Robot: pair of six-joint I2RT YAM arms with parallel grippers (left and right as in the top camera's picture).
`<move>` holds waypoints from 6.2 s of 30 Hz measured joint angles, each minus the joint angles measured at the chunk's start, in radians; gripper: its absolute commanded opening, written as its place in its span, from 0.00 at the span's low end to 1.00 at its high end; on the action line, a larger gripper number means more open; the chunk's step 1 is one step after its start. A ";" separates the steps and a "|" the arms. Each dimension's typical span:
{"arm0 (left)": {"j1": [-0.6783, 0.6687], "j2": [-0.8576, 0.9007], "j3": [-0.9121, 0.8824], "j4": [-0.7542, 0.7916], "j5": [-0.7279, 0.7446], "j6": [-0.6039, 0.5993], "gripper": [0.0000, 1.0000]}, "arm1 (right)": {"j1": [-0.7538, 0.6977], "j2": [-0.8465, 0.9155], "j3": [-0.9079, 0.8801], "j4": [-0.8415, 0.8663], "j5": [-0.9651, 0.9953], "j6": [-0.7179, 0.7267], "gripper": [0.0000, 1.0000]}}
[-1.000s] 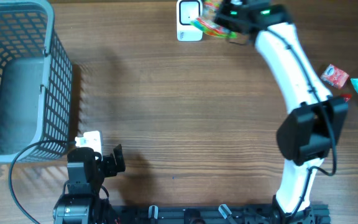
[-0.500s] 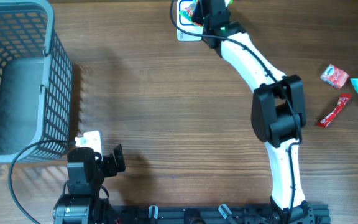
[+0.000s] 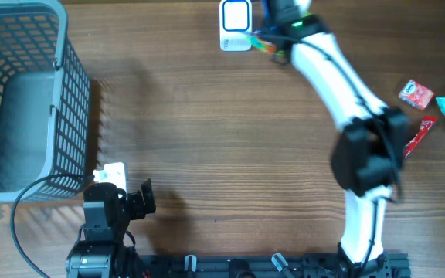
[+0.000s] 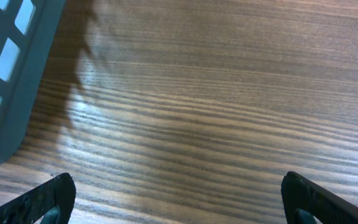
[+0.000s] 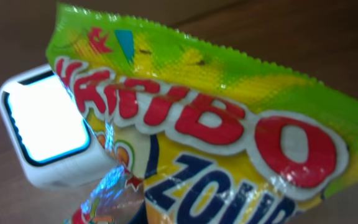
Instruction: Scan the item barcode
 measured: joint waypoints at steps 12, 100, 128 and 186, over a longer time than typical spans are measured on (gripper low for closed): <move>0.000 0.000 0.000 -0.001 0.000 0.000 1.00 | -0.476 -0.215 -0.147 -0.335 0.011 0.009 0.04; 0.000 0.000 0.000 0.000 0.000 0.000 1.00 | -0.351 -2.190 -0.748 -0.131 0.185 0.412 1.00; 0.000 0.000 0.000 -0.001 0.000 0.000 1.00 | -0.350 -2.187 -1.433 -0.031 -0.282 0.435 1.00; -0.011 -0.316 -0.236 0.631 0.039 0.007 1.00 | -0.350 -2.188 -1.977 0.692 -0.252 -0.125 1.00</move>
